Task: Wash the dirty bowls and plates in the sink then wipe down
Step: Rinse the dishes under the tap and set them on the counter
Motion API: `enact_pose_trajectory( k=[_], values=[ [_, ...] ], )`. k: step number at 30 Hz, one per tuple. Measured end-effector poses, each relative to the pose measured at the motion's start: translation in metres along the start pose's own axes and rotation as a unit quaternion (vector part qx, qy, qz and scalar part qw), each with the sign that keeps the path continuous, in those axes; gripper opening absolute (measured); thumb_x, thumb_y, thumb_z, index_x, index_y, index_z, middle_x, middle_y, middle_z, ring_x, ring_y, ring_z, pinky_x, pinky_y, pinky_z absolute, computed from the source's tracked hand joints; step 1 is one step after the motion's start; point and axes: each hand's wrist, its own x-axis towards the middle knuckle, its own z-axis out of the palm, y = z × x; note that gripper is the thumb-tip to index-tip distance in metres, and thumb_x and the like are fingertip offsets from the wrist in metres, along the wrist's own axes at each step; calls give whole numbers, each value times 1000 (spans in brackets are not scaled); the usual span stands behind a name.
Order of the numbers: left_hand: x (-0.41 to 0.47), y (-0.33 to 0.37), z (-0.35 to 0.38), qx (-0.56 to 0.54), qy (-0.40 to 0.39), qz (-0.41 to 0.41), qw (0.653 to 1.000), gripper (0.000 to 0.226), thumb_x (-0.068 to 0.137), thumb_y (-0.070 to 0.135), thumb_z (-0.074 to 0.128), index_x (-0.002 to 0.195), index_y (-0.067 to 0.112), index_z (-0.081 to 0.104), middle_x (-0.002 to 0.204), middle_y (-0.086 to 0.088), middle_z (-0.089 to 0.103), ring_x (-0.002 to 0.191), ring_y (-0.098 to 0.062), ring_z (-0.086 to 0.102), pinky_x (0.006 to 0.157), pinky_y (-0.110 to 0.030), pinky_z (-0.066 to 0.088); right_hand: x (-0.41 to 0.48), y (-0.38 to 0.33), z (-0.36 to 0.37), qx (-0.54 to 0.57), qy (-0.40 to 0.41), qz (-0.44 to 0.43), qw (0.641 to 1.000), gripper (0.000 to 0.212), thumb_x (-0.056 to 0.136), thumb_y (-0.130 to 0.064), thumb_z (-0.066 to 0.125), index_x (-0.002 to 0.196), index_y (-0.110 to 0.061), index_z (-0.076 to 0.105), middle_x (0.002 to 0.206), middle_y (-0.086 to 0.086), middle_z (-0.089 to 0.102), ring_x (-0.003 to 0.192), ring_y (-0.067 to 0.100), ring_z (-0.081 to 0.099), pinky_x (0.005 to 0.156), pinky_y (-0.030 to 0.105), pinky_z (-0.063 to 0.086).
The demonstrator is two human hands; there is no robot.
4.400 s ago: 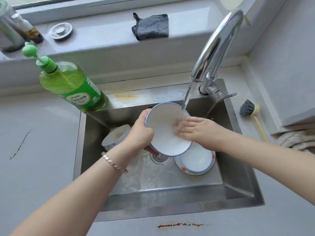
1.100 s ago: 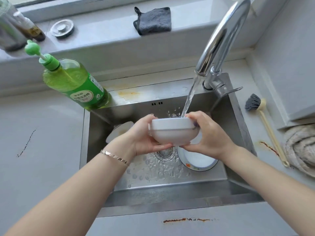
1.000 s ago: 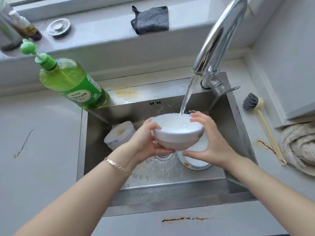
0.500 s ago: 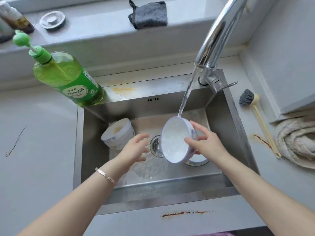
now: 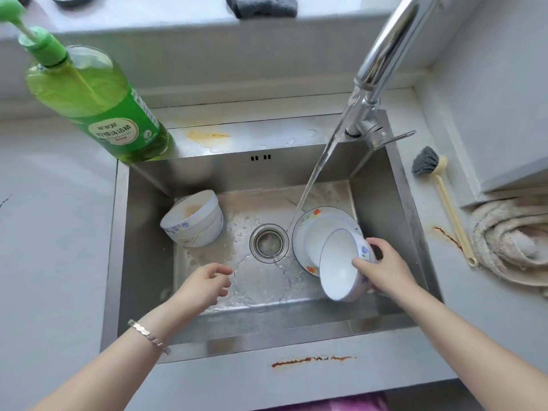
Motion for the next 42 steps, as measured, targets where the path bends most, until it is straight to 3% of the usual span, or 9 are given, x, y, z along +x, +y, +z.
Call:
enact_pose_trajectory(
  k=[5,10,18,23,27,32,35,38,42],
  values=[
    [0,-2,8,-20,1,0,1000,19,93,4,44,106,11,56,98,-10,61,86,-23,58,66,-25,43,28,16,-13,147,10,48,988,39,88,-14,51,126,-17,41,122,9,50,92,30,59,70,41,55],
    [-3,0,14,-40,-1,16,999,15,93,6,46,99,15,57,96,-9,62,81,-17,58,66,-25,43,54,15,13,195,-3,70,978,37,92,-6,36,128,-8,47,115,11,52,97,31,54,74,45,53],
    [5,0,16,-53,10,13,998,18,93,5,45,93,18,56,89,-4,61,81,-17,58,67,-26,43,65,30,41,192,44,82,977,42,90,0,39,129,-11,51,112,7,53,97,28,51,76,44,53],
    [13,-2,19,-51,4,5,999,17,93,5,43,102,14,55,91,-5,60,82,-18,57,66,-25,42,63,36,33,51,62,28,996,34,89,-6,49,122,-9,56,100,12,58,91,31,55,80,41,50],
    [22,-5,6,-50,11,-12,999,21,92,5,43,108,12,55,91,-4,60,82,-19,57,65,-25,43,53,13,34,-172,82,-49,980,41,90,-24,55,129,-12,49,122,15,47,108,31,49,82,37,42],
    [62,-7,-36,-105,95,-34,989,21,96,23,43,108,9,52,78,-6,56,65,-18,53,54,-27,44,32,-46,69,-234,-69,-176,954,31,91,-26,54,122,-19,55,97,-2,53,83,14,51,67,22,39],
    [92,5,-57,-188,147,-76,968,27,97,32,43,97,6,48,68,-8,49,55,-22,50,49,-28,48,24,-72,89,-238,-118,-200,943,27,91,-25,54,116,-20,59,80,-9,54,81,13,51,70,26,40],
    [114,13,-66,-269,134,-145,943,32,96,36,44,105,6,46,76,-14,53,59,-28,56,58,-36,52,19,-83,99,-220,-133,-197,946,24,91,-23,54,113,-20,60,74,-14,52,80,14,52,75,27,43],
    [137,8,-70,-371,149,-158,903,36,95,10,36,129,0,41,105,-20,61,51,-29,64,47,-32,52,19,-86,99,-216,-141,-174,950,20,91,-23,53,109,-23,62,74,-13,55,78,12,53,79,29,45]
  ],
)
